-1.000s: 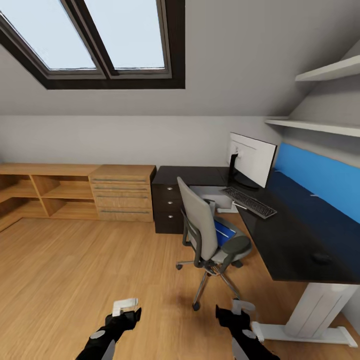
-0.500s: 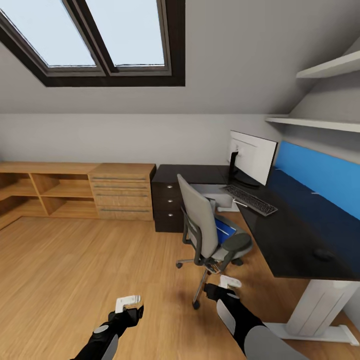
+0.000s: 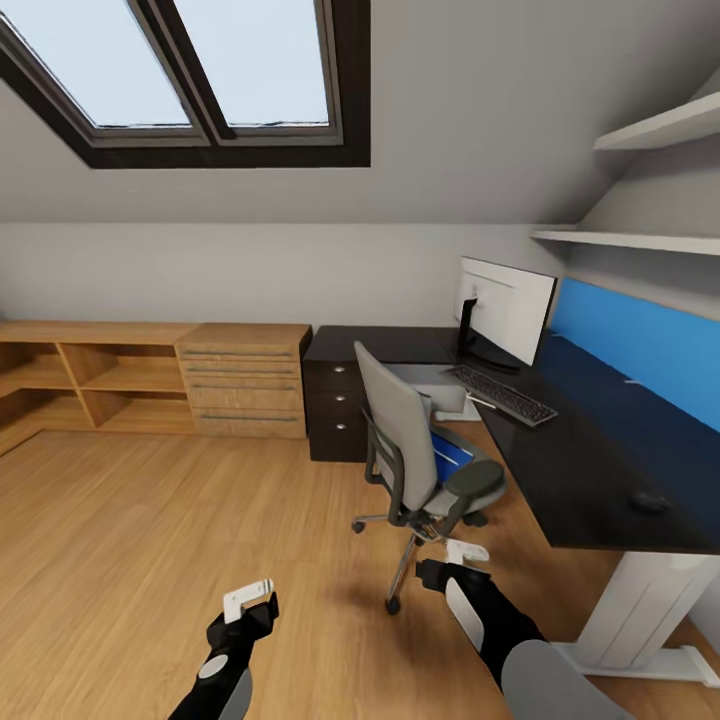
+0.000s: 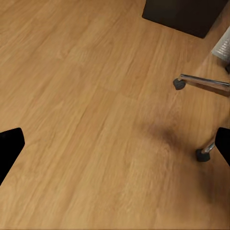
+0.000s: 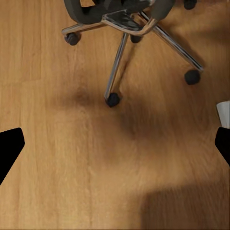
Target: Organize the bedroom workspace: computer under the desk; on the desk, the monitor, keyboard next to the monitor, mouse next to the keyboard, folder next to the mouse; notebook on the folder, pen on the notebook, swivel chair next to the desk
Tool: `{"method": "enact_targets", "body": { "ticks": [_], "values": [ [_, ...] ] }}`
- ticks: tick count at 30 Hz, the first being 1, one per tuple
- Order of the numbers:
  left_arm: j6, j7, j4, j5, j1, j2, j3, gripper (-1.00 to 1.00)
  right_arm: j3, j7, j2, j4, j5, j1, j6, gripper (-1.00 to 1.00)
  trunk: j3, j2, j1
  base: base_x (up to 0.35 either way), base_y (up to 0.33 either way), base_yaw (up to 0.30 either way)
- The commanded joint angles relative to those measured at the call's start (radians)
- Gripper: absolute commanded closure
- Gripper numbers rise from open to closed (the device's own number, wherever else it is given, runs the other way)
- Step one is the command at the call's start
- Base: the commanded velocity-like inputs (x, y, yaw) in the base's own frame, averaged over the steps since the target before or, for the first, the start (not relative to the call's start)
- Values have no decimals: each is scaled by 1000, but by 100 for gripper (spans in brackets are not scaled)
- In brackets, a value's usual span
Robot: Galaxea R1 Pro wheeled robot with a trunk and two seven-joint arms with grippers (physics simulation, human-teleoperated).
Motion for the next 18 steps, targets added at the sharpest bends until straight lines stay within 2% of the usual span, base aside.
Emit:
{"method": "enact_targets", "body": {
  "ticks": [1, 5, 7, 11, 18],
  "values": [
    [-9, 1, 2, 8, -1, -1, 1, -100, 1, -3, -2, -3, -5, 0, 5, -100, -4, -8, 4, 0, 0, 0],
    [-22, 3, 6, 6, -1, -10, 1, -100, 16, 7, -8, -1, 22, 1, -6, -100, -17, -36, 19, 0, 0, 0],
    [-24, 3, 3, 5, -1, -14, -1, -100, 22, 9, -6, 0, 52, 2, -61, -100, -23, -50, 27, 0, 0, 0],
    [-14, 2, -12, 5, -1, -15, -5, -100, 24, 8, -6, 0, 61, 2, -81, -100, -36, -78, 42, 0, 0, 0],
    [79, 2, -38, 5, -1, -14, -7, -100, 27, 7, -7, -5, 65, 2, -83, -100, -58, -127, 69, 0, 0, 0]
  ]
}}
